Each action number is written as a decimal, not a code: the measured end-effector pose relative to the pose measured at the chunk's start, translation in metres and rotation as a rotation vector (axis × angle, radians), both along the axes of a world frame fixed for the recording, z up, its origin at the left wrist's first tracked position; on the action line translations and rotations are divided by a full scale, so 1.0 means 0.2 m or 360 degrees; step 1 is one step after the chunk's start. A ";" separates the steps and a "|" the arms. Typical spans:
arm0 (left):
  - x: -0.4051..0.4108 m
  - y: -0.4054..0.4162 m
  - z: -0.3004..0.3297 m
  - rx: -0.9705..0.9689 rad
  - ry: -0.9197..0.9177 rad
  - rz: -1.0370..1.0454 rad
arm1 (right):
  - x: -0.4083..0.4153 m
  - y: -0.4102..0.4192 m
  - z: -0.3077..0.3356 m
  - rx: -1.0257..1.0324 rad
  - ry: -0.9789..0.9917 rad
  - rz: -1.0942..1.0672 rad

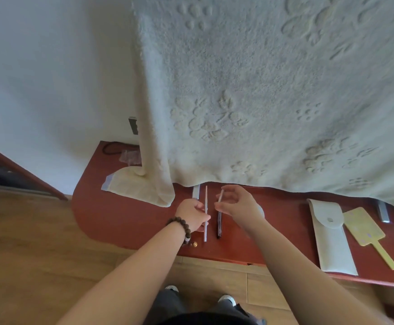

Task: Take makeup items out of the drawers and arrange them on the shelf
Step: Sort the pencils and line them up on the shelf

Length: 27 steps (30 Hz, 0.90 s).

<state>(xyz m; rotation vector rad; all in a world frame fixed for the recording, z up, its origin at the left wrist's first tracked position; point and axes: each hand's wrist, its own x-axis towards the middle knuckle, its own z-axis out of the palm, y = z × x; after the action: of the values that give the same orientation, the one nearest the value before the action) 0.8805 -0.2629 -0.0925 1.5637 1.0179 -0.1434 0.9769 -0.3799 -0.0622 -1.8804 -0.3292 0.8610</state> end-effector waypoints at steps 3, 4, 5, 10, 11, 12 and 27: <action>0.01 0.00 -0.05 0.0059 0.0088 -0.0019 | 0.00 0.02 -0.07 -0.0143 -0.0139 0.0102; 0.02 -0.01 -0.06 0.0138 0.0117 -0.0038 | 0.00 0.03 -0.09 -0.0192 -0.0180 0.0143; 0.02 -0.01 -0.07 0.0234 0.0138 -0.0070 | 0.00 0.04 -0.11 -0.0241 -0.0228 0.0184; 0.01 -0.01 -0.09 0.0656 0.0245 -0.0290 | -0.03 0.09 -0.19 -0.0508 -0.0543 0.0453; 0.01 -0.01 -0.10 0.0678 0.0253 -0.0282 | -0.04 0.10 -0.20 -0.0561 -0.0587 0.0514; 0.01 -0.01 -0.11 0.0685 0.0265 -0.0273 | -0.04 0.12 -0.21 -0.0615 -0.0631 0.0574; -0.01 -0.01 -0.15 0.0809 0.0311 -0.0336 | 0.02 0.13 -0.21 -0.0700 -0.0662 0.0431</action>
<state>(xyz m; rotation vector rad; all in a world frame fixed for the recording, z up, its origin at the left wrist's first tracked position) 0.8786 -0.2647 -0.1233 2.1552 1.0928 -0.1966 0.9808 -0.3537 -0.1035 -2.4700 -0.7080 0.7533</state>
